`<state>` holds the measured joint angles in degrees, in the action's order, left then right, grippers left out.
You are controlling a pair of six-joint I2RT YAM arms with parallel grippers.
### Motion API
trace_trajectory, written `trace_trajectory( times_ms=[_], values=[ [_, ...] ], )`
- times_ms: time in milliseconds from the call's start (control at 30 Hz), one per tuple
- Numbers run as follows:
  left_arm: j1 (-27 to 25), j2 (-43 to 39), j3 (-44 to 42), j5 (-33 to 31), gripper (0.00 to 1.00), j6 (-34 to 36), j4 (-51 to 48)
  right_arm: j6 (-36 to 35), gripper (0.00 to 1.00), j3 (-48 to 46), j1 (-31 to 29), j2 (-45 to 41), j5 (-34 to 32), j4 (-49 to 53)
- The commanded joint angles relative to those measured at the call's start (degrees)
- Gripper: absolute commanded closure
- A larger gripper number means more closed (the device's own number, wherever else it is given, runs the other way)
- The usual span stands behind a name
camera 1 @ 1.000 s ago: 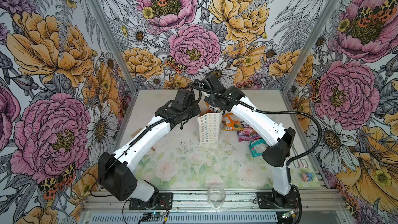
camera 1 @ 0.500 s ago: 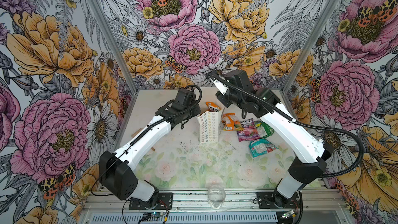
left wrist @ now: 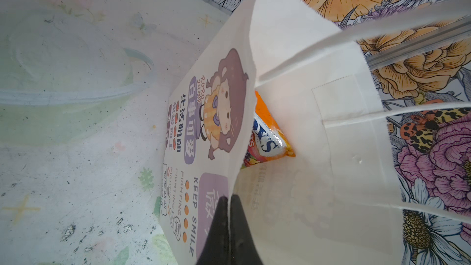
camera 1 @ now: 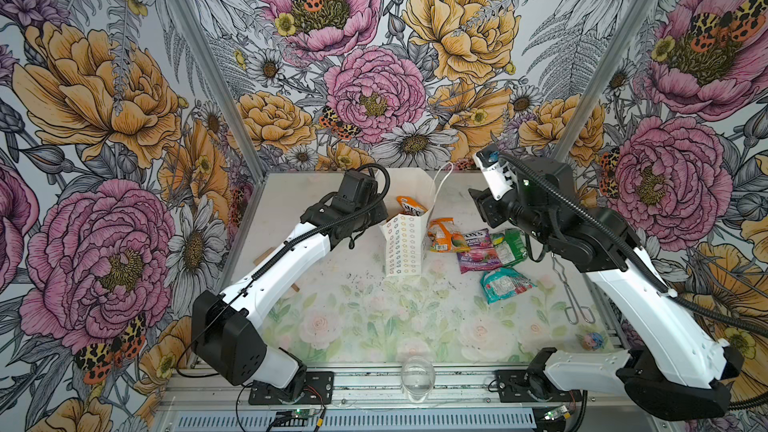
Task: Place the snacks into the paper bag
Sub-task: 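Move the right gripper back over the remaining snack pile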
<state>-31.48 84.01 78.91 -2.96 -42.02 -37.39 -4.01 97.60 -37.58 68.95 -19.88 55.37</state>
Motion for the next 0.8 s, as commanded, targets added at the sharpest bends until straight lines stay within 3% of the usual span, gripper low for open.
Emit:
trace_trajectory(
  times_ms=[0,67,167,567,767],
  values=[
    [0.1,-0.5,0.5,0.9,1.00,0.6,-0.1,10.0,0.21,-4.2,3.1,-4.3,0.0,-1.8],
    [0.2,-0.7,0.4,0.9,1.00,0.6,-0.1,15.3,0.09,-7.1,5.6,-6.3,-0.8,-1.7],
    [0.4,-0.8,0.3,0.9,1.00,0.7,-0.1,21.4,0.03,-11.0,9.7,-8.2,1.3,-1.1],
    [0.5,-0.9,-0.1,0.7,1.00,0.7,-0.1,38.6,0.00,-25.5,29.7,-5.3,24.3,3.1],
    [0.3,-0.7,-0.2,0.9,1.00,0.6,-0.1,42.5,0.00,-35.8,34.1,-5.8,27.2,2.9]
  ],
)
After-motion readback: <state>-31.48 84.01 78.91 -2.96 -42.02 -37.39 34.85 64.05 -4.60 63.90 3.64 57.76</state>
